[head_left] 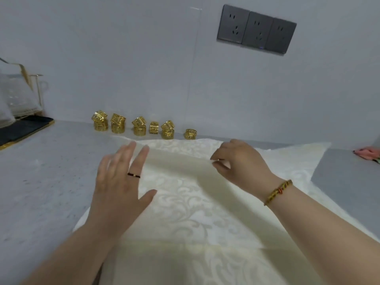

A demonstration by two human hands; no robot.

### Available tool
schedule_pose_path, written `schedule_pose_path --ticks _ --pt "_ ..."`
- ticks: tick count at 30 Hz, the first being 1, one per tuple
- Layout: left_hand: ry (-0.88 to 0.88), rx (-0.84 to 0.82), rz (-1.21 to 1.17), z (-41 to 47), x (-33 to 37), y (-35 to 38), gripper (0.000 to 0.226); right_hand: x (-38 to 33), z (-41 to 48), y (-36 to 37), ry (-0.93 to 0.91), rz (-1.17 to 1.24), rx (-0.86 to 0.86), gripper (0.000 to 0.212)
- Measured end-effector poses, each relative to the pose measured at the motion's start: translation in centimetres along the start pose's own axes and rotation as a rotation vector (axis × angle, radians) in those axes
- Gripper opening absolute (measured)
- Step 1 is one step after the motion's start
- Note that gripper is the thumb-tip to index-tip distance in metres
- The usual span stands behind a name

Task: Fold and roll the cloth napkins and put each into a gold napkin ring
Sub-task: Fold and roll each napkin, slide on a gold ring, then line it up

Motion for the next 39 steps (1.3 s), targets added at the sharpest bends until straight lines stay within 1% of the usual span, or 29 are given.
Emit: schedule_pose_path --ticks 1,2,4,5,7,8,9,12,14,15,16,18,19,20,21,22,24,25,27,28,30,31,33,34,35,36,37,38,39 --pt "0.000 0.027 0.025 0.0 0.3 -0.8 0.095 -0.6 -1.5 -1.2 -0.009 0.004 0.029 0.008" --pt "-0.003 0.012 0.050 0.0 0.4 -1.1 0.104 -1.1 -2.7 -1.8 -0.018 0.004 0.032 0.007" --pt "0.011 -0.057 0.152 -0.7 0.5 -1.1 0.108 -2.0 -5.2 -2.9 -0.010 0.028 0.027 0.008" --pt "0.036 -0.093 0.212 -1.2 0.5 -0.7 0.102 -2.4 -6.3 -3.0 -0.008 0.044 0.027 0.010" --pt "0.112 -0.143 0.303 -2.5 0.5 0.1 0.077 -3.0 -8.0 -2.8 -0.025 0.057 0.026 0.015" --pt "0.145 -0.176 0.317 -3.1 0.4 0.3 0.065 -3.3 -8.7 -2.4 -0.024 0.054 0.020 0.016" --pt "0.170 -0.210 0.312 -3.5 0.6 0.2 0.058 -3.5 -9.4 -2.1 -0.019 0.051 0.002 0.015" --pt "0.177 -0.300 0.280 -4.5 1.0 -0.6 0.057 -3.9 -11.3 -0.5 -0.005 0.036 -0.097 0.013" --pt "0.118 -0.354 0.242 -5.0 0.9 -1.5 0.056 -3.4 -12.4 0.6 0.040 0.038 -0.141 0.036" --pt "0.096 -0.387 0.245 -5.2 1.3 -1.8 0.056 -3.0 -12.9 0.9 0.075 0.054 -0.150 0.042" --pt "0.047 -0.445 0.253 -5.3 1.4 -2.1 0.055 -2.7 -13.2 1.0 0.097 0.071 -0.143 0.039" --pt "-0.064 -0.562 0.229 -5.3 1.7 -2.5 0.052 -2.5 -13.7 0.7 0.126 0.107 -0.139 0.017" --pt "-0.089 -0.673 0.221 -5.4 1.5 -2.2 0.053 -2.5 -13.8 0.6 0.133 0.100 -0.131 0.021" --pt "-0.209 -0.800 0.162 -5.5 1.7 -2.1 0.055 -2.5 -14.0 0.9 0.132 0.094 -0.134 0.029" --pt "-0.275 -0.860 0.093 -5.0 2.0 -1.8 0.058 -2.6 -14.1 1.0 0.137 0.090 -0.151 0.034" --pt "-0.299 -0.869 0.011 -4.3 2.5 -1.5 0.059 -2.7 -14.1 1.3 0.131 0.089 -0.166 0.035" --pt "-0.304 -0.794 -0.106 -2.5 3.5 -0.4 0.059 -2.9 -14.1 1.4 0.127 0.099 -0.190 0.035" --pt "-0.288 -0.754 -0.123 -1.7 3.9 0.4 0.058 -3.0 -14.0 1.5 0.125 0.100 -0.214 0.035" --pt "-0.253 -0.733 -0.096 -0.6 4.9 2.8 0.057 -3.2 -14.0 1.5 0.103 0.091 -0.220 0.037" --pt "-0.245 -0.751 -0.079 -0.3 5.1 4.1 0.058 -3.3 -14.1 1.6 0.094 0.075 -0.213 0.044" --pt "-0.256 -0.804 -0.049 -0.1 5.1 6.5 0.059 -3.3 -14.0 1.7 0.107 0.027 -0.246 0.068" --pt "-0.267 -0.826 -0.029 0.1 4.9 7.3 0.060 -3.2 -14.1 1.7 0.115 0.004 -0.250 0.073" --pt "-0.277 -0.843 0.004 0.4 4.4 8.4 0.060 -3.5 -13.6 1.0 0.088 -0.011 -0.262 0.075" --pt "-0.280 -0.849 0.017 0.5 4.1 8.8 0.059 -3.8 -13.2 0.7 0.067 0.009 -0.317 0.076" --pt "-0.283 -0.859 0.026 0.5 3.8 9.1 0.058 -4.0 -12.7 0.4 0.043 0.046 -0.360 0.082" --pt "-0.283 -0.868 0.031 0.4 3.6 9.2 0.058 -4.2 -12.1 0.2 0.035 0.126 -0.445 0.089" --pt "-0.281 -0.870 0.038 0.2 3.4 9.4 0.057 -4.4 -11.7 0.0 0.033 0.205 -0.517 0.090" --pt "-0.279 -0.864 0.043 0.1 3.3 9.5 0.057 -4.5 -11.0 0.3 0.031 0.234 -0.510 0.080" --pt "-0.277 -0.853 0.046 -0.1 3.3 9.6 0.056 -4.3 -9.9 0.8 0.091 0.279 -0.516 0.064"
Point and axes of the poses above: each hand's wrist, its own z-axis towards the middle knuckle, its own y-axis out of the palm, x = y × z, the point moved 5 cm from there along z, towards the middle knuckle, and after that the axes turned 15 degrees about -z, right-handed, at the moved point
